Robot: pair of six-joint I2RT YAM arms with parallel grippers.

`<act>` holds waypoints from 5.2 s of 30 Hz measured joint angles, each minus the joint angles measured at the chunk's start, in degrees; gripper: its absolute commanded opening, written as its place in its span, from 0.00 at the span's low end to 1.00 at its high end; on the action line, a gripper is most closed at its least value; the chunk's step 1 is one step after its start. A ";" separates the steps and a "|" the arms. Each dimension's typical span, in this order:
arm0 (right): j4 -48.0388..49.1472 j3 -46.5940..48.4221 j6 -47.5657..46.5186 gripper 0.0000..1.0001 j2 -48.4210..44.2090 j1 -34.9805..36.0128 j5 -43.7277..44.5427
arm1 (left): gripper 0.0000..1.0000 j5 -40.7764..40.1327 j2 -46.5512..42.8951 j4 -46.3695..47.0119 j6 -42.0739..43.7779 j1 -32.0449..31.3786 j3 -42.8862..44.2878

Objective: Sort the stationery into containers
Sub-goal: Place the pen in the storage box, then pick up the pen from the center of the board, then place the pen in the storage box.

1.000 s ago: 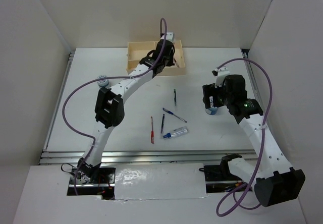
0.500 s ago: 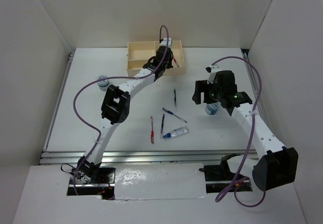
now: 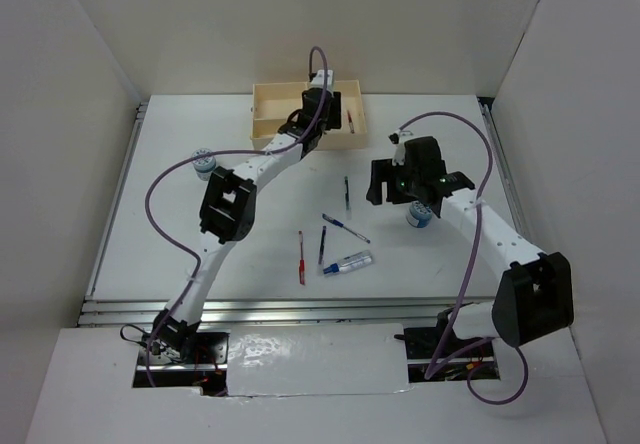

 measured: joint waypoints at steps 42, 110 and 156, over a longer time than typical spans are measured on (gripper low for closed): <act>-2.78 25.64 -2.21 0.00 40.46 11.28 11.23 | 0.71 32.76 -56.11 -12.46 2.23 22.01 -48.24; 13.66 -8.83 -82.82 0.00 -18.73 56.61 32.13 | 0.25 64.78 -78.27 -30.64 6.64 1.27 -65.79; -12.50 -1.40 -14.32 0.88 -20.55 -5.27 -3.89 | 0.00 -0.48 -9.11 -5.20 0.00 -1.81 -1.27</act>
